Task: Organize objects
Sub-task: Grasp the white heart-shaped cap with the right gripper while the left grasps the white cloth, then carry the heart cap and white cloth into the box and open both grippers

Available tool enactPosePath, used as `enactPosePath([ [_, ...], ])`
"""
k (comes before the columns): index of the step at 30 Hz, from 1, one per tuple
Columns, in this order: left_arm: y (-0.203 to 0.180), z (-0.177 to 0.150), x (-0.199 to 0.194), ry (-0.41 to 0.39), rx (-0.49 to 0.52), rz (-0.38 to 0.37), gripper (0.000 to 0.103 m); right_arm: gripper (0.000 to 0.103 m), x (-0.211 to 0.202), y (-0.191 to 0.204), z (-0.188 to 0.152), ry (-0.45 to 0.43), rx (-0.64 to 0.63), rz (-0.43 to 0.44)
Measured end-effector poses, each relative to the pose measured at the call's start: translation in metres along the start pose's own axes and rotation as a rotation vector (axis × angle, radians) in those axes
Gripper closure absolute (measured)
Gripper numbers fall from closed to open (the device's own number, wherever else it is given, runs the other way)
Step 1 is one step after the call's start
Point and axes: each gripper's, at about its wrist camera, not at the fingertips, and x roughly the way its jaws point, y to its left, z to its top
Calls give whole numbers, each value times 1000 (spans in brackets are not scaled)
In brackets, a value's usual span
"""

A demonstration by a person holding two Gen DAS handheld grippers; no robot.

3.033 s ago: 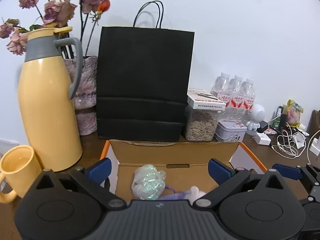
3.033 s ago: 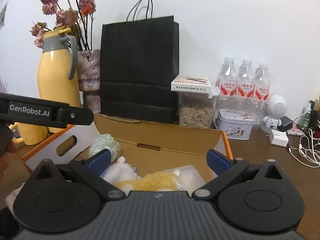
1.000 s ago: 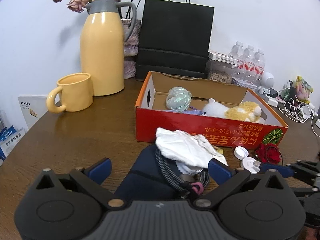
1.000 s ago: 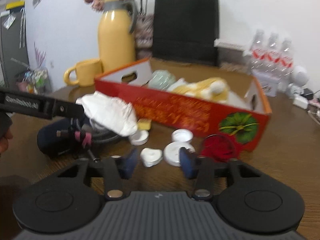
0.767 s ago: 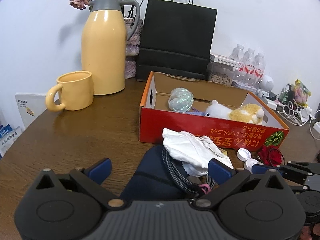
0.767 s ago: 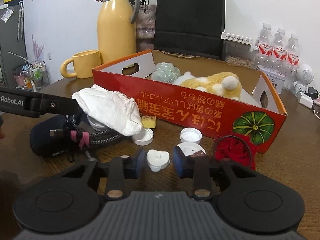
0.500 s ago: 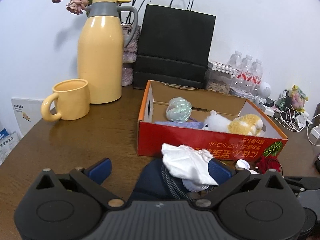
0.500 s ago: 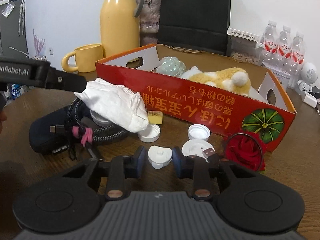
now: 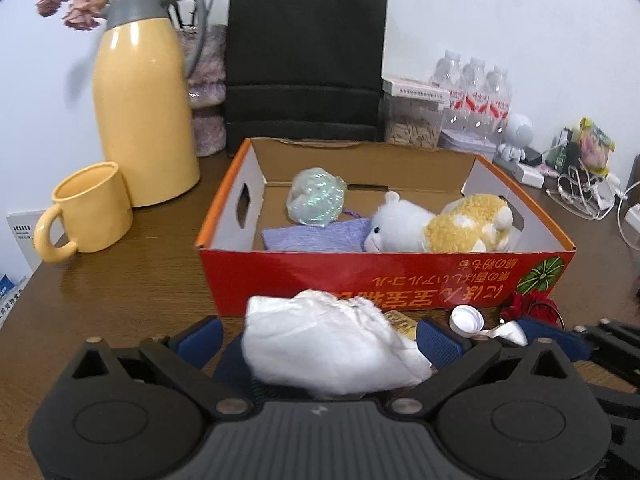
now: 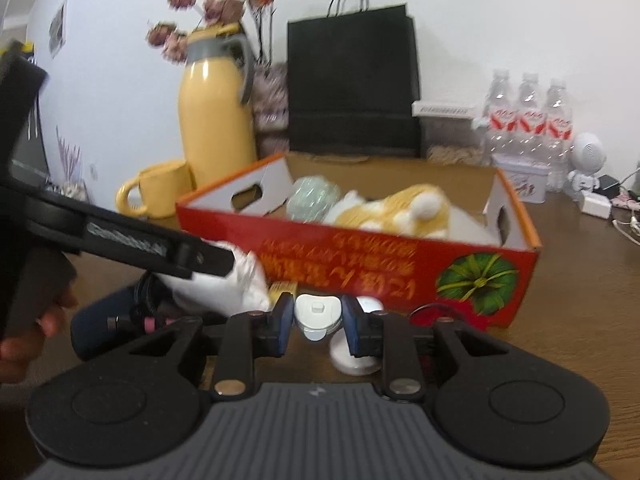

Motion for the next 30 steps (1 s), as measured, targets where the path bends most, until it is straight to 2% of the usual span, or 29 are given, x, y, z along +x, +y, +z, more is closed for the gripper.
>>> enactPosePath([
  [4, -16, 2, 18, 59, 64, 73, 0, 77, -10, -13, 4, -35, 26, -20],
  [6, -20, -2, 25, 70, 64, 102, 0, 77, -15, -20, 5, -60, 31, -41],
  [10, -20, -9, 34, 74, 37, 96, 3, 77, -17, -34, 4, -61, 39, -73],
  [11, -21, -11, 33, 58, 45, 108, 6, 77, -17, -38, 4, -60, 45, -80],
  [14, -18, -16, 25, -10, 19, 109, 25, 77, -18, -41, 2, -62, 47, -83],
  [17, -12, -21, 18, -48, 4, 90, 36, 77, -17, -42, 1, -56, 46, -81],
  [19, -8, -24, 13, -71, -7, 82, 49, 77, -17, -42, 0, -53, 45, -82],
  [20, -7, -23, 10, -80, -16, 83, 60, 77, -17, -41, 0, -54, 42, -83],
  [25, -2, -25, 3, -88, -35, 61, 72, 77, -16, -39, -2, -52, 30, -86],
  [27, 2, -26, -2, -106, -55, 45, 79, 77, -15, -39, -2, -49, 31, -89],
  [30, 8, -25, -16, -139, -98, 22, 84, 77, -13, -40, -3, -43, 36, -94],
])
